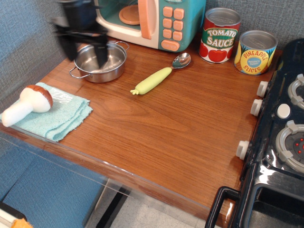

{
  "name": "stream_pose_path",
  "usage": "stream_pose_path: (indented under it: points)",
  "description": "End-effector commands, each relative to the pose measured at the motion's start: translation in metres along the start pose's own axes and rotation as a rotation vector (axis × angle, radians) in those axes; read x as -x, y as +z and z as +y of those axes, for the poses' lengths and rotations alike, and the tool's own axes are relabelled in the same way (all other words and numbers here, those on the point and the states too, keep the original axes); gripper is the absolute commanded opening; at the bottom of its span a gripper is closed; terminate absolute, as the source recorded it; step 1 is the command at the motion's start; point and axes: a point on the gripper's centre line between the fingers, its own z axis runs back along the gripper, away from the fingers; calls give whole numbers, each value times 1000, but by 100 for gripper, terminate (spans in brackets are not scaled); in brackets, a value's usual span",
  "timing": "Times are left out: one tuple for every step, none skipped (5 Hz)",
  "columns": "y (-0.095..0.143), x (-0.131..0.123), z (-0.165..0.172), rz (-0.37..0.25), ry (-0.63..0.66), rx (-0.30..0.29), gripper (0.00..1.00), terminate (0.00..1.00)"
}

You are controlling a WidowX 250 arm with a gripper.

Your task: Move the mushroom to the front of the cans

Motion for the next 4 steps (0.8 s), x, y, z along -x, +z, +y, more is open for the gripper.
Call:
stream_pose_path:
  points:
    - [-1, 20, 41, 27, 10, -88, 100, 0]
    - [-7, 36, 41, 54, -16, -92, 100, 0]
    - [-18, 53, 36, 105, -46, -105, 100, 0]
    - [-33, 60, 45, 169, -33, -136, 100, 0]
